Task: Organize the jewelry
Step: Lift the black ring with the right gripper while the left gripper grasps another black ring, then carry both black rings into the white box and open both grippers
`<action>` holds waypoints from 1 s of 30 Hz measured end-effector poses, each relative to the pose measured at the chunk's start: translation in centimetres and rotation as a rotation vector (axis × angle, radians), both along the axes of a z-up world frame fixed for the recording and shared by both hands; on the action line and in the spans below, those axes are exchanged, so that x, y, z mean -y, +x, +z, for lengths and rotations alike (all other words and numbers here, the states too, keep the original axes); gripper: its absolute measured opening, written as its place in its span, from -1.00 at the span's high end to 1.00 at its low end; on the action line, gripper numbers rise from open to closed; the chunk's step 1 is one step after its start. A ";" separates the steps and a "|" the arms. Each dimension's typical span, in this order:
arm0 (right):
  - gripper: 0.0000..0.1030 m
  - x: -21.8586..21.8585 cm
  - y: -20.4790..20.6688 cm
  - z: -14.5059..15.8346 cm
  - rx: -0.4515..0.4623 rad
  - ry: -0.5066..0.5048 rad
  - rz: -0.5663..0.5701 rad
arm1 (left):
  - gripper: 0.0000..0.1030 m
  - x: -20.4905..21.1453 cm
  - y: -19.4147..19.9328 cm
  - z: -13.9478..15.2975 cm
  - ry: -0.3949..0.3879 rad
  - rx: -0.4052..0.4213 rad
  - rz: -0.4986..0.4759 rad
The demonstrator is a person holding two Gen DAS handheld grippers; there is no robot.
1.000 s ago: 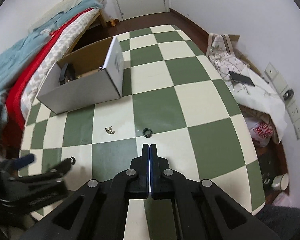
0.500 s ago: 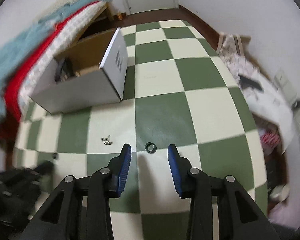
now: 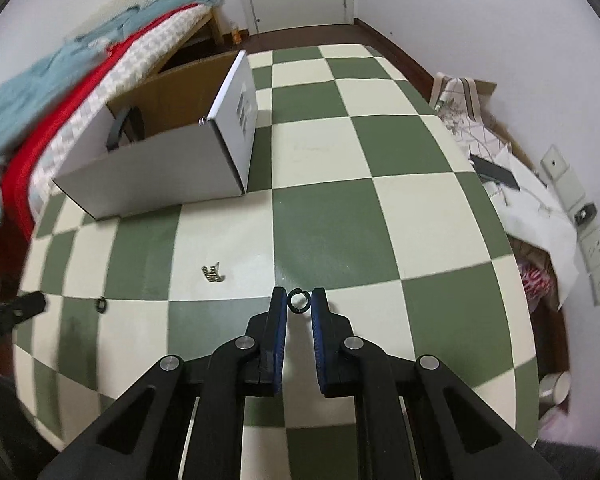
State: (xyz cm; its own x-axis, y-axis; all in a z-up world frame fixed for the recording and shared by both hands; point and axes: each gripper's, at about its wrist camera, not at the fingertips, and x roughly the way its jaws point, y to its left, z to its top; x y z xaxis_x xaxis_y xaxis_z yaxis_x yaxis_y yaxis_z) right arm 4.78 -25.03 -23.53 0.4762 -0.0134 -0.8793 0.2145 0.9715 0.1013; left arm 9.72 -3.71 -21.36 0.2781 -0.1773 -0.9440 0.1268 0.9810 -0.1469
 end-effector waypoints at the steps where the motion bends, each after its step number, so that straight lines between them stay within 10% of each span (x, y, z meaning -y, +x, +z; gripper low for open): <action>1: 0.75 0.1 -0.2 0.3 0.005 0.009 -0.006 | -0.10 0.7 0.1 -0.3 0.003 -0.005 -0.010; 7: 0.75 0.1 -0.7 1.7 0.022 0.007 -0.011 | -0.08 3.3 0.9 -2.3 0.112 -0.013 -0.061; 11: 0.75 0.3 -0.6 1.9 0.026 0.010 -0.021 | 0.81 4.0 0.8 -2.2 0.145 0.001 -0.074; 30: 0.75 -0.7 2.1 9.5 0.168 0.104 0.036 | 0.81 0.1 6.4 11.9 -0.024 0.219 -0.012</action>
